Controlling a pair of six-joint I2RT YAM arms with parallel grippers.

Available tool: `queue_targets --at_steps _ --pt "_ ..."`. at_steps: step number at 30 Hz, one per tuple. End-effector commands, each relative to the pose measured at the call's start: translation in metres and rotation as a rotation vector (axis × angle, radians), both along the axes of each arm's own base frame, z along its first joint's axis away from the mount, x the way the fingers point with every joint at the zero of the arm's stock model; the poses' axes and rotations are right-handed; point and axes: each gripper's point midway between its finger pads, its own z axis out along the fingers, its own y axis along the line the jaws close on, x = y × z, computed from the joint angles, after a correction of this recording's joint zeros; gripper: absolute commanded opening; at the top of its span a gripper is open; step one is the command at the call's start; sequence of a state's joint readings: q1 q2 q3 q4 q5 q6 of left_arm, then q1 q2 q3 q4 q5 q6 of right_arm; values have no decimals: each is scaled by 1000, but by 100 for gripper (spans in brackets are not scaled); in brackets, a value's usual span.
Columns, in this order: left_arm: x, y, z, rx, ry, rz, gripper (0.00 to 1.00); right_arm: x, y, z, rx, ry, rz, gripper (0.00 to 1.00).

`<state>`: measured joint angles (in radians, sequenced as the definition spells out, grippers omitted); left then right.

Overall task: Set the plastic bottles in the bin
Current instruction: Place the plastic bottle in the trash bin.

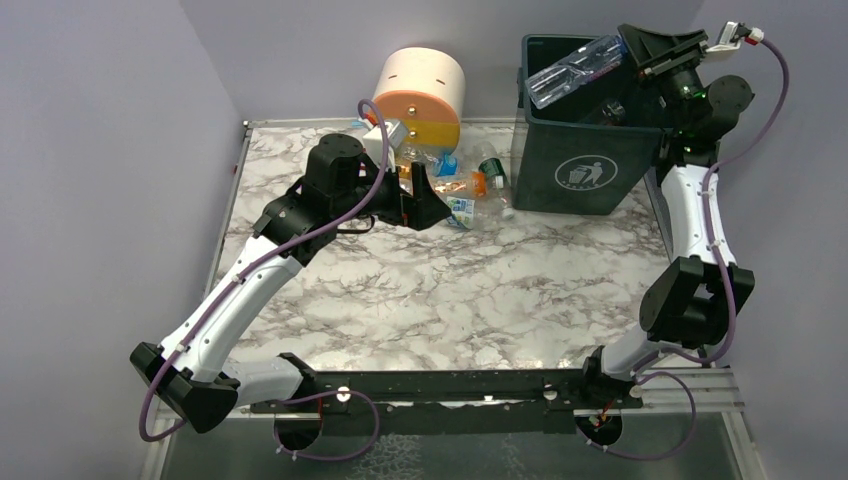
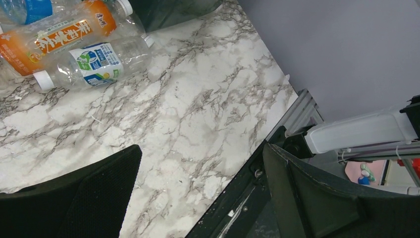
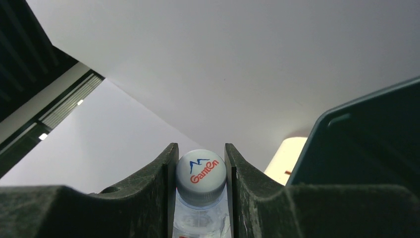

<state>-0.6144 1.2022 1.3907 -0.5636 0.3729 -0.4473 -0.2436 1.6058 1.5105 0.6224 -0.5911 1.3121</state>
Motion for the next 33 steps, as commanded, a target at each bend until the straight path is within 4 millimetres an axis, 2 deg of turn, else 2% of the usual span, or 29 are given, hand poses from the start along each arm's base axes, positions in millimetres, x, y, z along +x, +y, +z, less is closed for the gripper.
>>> queue_targets --at_steps 1,5,15,20,26,33 --pt "-2 5 3 1 -26 4 99 8 -21 18 -70 -36 -158 19" --pt "-2 6 2 6 -26 5 99 12 -36 18 -108 -20 -246 19" --pt "-2 6 -3 13 -14 3 99 14 -60 21 -270 19 -436 20" --pt "-2 5 -8 17 -3 0 99 18 -68 9 -323 59 -482 29" --pt "-1 5 -8 18 -3 2 99 27 -69 -9 -323 107 -461 55" --pt "-1 6 -7 16 -7 8 99 26 -63 -15 -305 115 -426 66"
